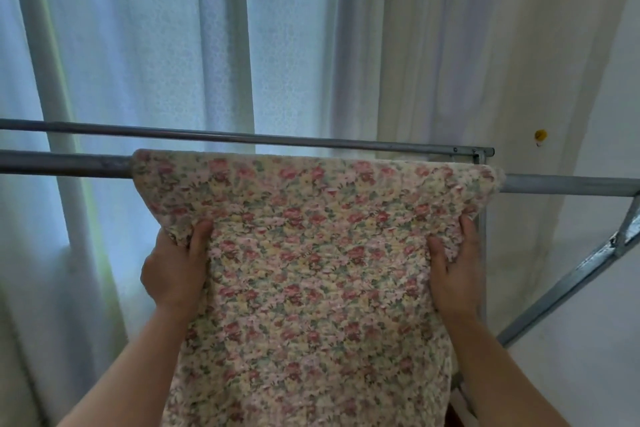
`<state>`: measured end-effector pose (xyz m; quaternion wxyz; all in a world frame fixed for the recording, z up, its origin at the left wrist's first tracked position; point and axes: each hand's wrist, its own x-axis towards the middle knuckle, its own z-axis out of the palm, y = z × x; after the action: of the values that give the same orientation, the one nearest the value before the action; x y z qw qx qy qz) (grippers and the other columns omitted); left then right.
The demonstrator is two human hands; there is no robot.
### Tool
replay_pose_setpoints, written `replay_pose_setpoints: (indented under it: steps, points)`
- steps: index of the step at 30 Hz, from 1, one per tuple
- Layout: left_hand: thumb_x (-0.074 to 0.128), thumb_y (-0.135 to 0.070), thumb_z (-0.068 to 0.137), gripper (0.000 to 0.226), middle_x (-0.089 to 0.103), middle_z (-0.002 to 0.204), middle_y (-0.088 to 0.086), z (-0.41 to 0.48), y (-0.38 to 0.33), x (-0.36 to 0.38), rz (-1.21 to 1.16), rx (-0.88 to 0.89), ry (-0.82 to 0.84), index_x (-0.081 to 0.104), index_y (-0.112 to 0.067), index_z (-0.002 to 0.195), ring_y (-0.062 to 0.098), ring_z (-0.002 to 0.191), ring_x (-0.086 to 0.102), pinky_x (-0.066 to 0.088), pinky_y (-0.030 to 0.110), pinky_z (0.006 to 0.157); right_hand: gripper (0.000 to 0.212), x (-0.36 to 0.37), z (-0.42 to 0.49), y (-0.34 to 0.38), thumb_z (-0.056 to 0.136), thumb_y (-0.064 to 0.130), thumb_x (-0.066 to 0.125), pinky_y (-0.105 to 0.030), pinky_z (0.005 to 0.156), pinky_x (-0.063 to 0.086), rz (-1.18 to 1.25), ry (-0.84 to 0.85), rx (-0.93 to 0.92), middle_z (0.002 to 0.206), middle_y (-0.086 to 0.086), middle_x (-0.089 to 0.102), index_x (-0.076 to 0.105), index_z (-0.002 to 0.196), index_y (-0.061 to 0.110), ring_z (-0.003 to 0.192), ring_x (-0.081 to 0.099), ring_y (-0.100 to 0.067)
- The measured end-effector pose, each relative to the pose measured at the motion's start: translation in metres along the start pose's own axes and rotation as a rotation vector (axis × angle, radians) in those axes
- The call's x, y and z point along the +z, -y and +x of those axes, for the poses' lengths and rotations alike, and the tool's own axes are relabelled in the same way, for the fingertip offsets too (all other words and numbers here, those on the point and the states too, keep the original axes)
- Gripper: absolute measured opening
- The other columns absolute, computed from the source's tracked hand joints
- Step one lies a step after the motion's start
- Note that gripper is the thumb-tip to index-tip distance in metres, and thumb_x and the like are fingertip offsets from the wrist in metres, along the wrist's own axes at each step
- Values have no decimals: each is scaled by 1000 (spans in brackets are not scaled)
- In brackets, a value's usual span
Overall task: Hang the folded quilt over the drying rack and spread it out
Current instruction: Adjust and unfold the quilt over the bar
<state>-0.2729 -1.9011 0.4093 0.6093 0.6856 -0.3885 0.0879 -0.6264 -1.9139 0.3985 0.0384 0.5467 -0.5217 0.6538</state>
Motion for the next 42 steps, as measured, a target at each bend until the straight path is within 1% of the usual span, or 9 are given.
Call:
replay_pose_setpoints:
  steps: [5, 10, 15, 21, 24, 27, 31, 38, 42]
  points:
    - [48, -56, 84, 62, 62, 91, 31, -19, 13, 3, 93, -21, 90, 53, 4, 100, 47, 83, 58, 44, 46, 69, 63, 0, -19, -22, 88, 44, 40, -43, 94, 40, -63, 83, 29, 142, -14, 40, 26, 142, 15, 124, 43, -35]
    - [43, -55, 86, 61, 63, 88, 31, -34, 27, 3, 165, -35, 176, 55, 3, 101, 46, 81, 59, 44, 45, 67, 74, -1, -32, -28, 83, 59, 32, -39, 83, 46, -114, 162, 47, 141, -11, 43, 28, 141, 13, 110, 55, -35]
    - [36, -62, 84, 67, 64, 95, 27, -41, 26, 1, 134, -57, 258, 56, -1, 105, 43, 88, 59, 42, 42, 68, 53, -5, -22, -29, 91, 38, 49, -33, 58, 42, -209, 212, 56, 114, -14, 63, 32, 137, 18, 70, 60, -27]
    - [60, -54, 72, 67, 58, 119, 14, -9, -6, -14, -104, -241, 490, 52, -14, 125, 34, 105, 54, 43, 40, 86, 21, -7, 25, 5, 84, 26, 57, -30, 64, 38, -81, 64, 218, 95, -12, 59, 56, 93, 8, 85, 57, -29]
    - [60, -36, 56, 66, 59, 116, 13, 23, -38, -34, -538, -377, 331, 52, -12, 117, 30, 98, 57, 49, 41, 78, 27, -5, 49, 38, 87, 32, 57, -23, 60, 37, 450, -198, 477, 89, 0, 52, 43, 99, 13, 74, 51, -10]
    - [59, -50, 58, 64, 64, 111, 12, 44, -67, -45, -780, -475, 148, 57, -7, 105, 30, 99, 61, 49, 40, 75, 50, -4, 54, 51, 87, 42, 57, -29, 82, 46, 636, -224, 531, 110, -1, 52, 37, 122, 14, 95, 55, -15]
    - [42, -72, 74, 62, 64, 96, 14, 32, -74, -39, -478, -281, 25, 54, -12, 80, 33, 93, 59, 45, 39, 79, 60, -4, 53, 44, 86, 49, 54, -40, 99, 42, 470, -181, 405, 130, -9, 52, 44, 130, 8, 117, 50, -22]
    - [30, -72, 82, 66, 54, 78, 8, 25, -56, -23, -346, -115, -48, 50, -9, 77, 28, 76, 51, 40, 38, 68, 53, -3, 52, 26, 84, 55, 50, -21, 70, 39, 312, -189, 274, 102, -4, 60, 55, 108, 8, 91, 54, -15]
    - [26, -72, 82, 69, 53, 78, 10, 17, -42, -16, -325, -53, -45, 49, -7, 79, 28, 75, 50, 38, 37, 65, 56, -2, 47, 13, 79, 61, 46, -24, 69, 36, 278, -151, 257, 93, -1, 56, 56, 105, 12, 84, 52, -14]
